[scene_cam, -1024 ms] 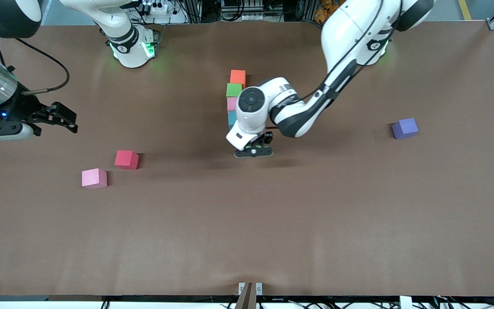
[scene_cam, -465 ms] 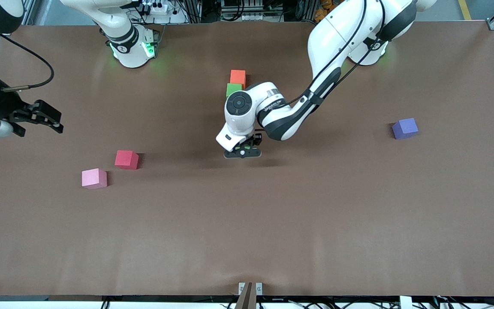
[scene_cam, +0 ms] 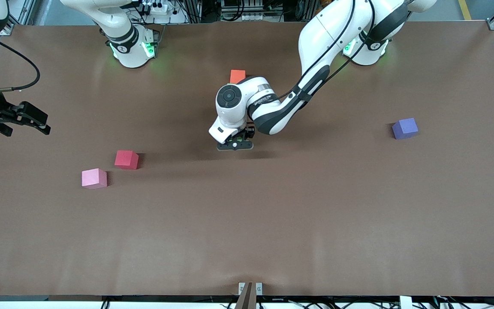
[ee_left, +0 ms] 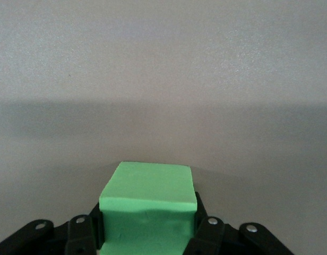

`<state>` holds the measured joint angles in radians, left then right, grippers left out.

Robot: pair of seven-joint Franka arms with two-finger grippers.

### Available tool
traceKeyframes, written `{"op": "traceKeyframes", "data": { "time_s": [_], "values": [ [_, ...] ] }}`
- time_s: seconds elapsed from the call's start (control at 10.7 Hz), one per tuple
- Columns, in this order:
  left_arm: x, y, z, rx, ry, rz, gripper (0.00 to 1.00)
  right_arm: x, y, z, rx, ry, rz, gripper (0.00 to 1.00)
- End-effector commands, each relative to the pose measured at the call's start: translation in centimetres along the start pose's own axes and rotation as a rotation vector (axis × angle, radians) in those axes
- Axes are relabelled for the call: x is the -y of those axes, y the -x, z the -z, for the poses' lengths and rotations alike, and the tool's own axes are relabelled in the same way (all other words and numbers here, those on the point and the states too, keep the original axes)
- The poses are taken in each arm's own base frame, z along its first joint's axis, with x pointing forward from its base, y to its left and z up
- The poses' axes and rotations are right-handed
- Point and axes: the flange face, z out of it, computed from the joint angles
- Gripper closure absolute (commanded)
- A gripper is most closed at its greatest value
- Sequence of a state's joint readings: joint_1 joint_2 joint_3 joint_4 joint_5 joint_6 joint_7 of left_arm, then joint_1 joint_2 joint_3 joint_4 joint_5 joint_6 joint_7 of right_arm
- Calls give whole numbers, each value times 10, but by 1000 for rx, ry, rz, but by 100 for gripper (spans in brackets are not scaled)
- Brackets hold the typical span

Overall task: Arrange blocks into number 1
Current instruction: 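Lower the green cube beside the cyan cube and open the left gripper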

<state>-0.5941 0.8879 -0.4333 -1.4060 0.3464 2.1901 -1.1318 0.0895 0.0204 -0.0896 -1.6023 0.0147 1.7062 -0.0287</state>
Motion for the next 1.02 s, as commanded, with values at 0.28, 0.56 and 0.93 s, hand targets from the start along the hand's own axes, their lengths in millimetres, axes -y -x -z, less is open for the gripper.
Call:
{"op": "traceKeyframes", "data": {
  "time_s": [0.28,0.56,0.93],
  "values": [
    [-11,11,-5,14,-7,21,100,1,-3,0,28,2,7,0],
    [-10,10,-3,1,-12,4,0,-1,-4,-1,31,1,7,0],
    [10,-27,37,-84,-10,48,0,-1,0,1,31,1,10,0]
  ]
}}
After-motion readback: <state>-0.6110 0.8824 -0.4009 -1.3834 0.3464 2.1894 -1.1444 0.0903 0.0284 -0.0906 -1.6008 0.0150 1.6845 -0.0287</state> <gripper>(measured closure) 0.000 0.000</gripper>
